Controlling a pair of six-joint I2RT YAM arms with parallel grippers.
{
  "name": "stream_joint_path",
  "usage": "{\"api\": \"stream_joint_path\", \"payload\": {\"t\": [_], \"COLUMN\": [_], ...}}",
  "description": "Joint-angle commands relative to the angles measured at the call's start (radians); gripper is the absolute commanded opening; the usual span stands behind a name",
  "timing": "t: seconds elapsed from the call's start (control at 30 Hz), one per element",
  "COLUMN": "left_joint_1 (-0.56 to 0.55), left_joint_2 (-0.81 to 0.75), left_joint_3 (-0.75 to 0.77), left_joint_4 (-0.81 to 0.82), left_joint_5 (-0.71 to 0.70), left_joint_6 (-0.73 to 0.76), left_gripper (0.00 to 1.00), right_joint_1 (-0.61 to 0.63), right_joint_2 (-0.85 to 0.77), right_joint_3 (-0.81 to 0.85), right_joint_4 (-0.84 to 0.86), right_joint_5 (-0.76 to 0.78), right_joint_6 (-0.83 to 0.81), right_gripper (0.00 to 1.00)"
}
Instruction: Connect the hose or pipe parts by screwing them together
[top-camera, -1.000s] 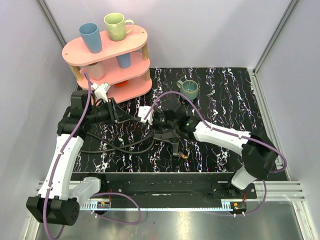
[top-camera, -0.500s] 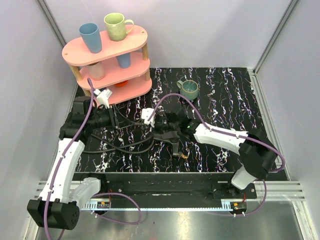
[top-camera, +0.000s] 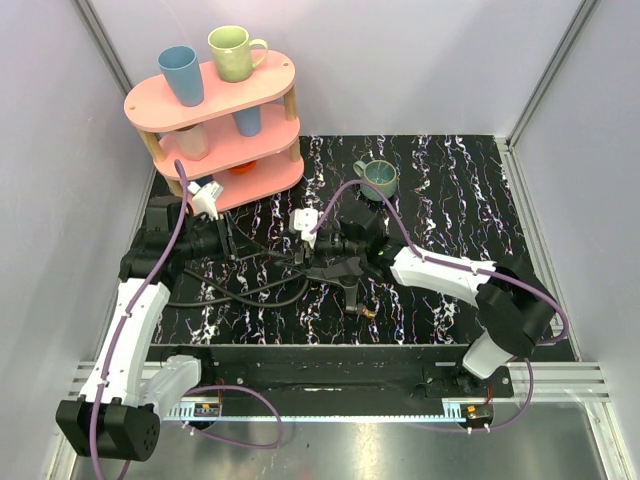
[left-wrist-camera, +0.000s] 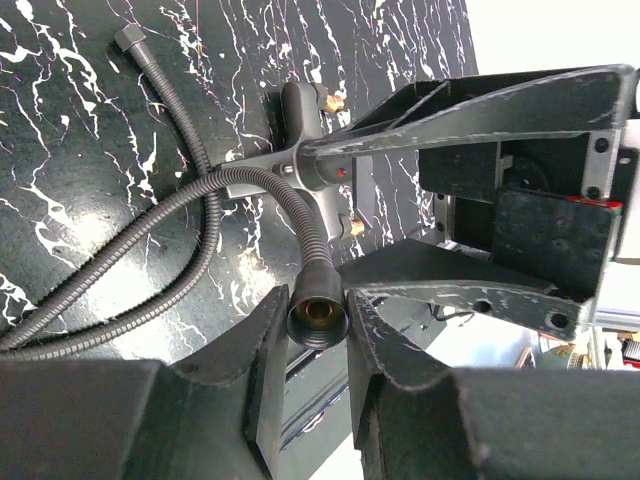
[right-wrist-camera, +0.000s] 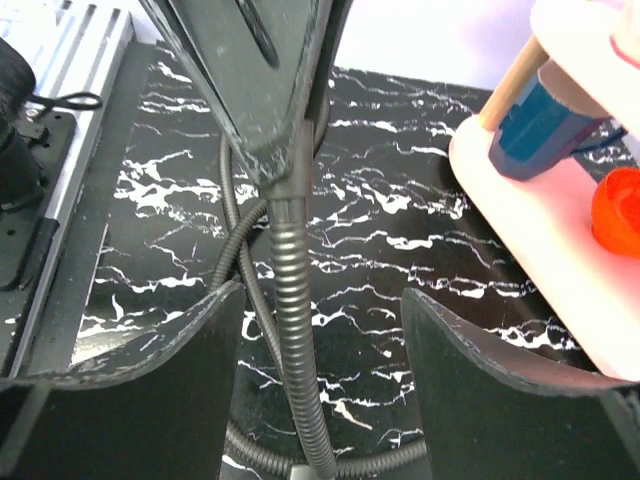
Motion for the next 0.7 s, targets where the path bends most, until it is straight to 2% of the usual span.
{"api": "stream_joint_path", "payload": {"t": [0.0,0.17,0.37,0.5,0.67], "left_joint_1": [0.005,0.005,0.005,0.005,0.005], "left_joint_2": [-0.008,-0.018,-0.037,-0.055,-0.046], "left_joint_3": [0.004,-0.024,-0.073,-0.131,-0.139], "left_joint_4": [0.046,0.097,0.201,0.319,0.33], "left_joint_5": [0.036,0.071,0.12,0.148,0.151], "left_joint_6": [0.005,-0.038,-0.132,-0.218,-0.228], "left_gripper": [0.0,0.0,0.0,0.0,0.0], "right_joint_1": [0.001,0.008,0.025,0.027,0.025], "right_joint_2": [-0.007,0.033,0.063,0.064,0.071], "right_joint_3": [0.01,0.016,0.021,-0.005,-0.013], "right_joint_4": [0.189,0.326,0.381,0.413,0.467], "right_joint_5": [-0.116,-0.17,-0.162,-0.131,-0.128], "right_joint_6": [0.088,0.185,0.215,0.237,0.275], "right_gripper": [0.72,0.66,0.63,0.54,0.47]}}
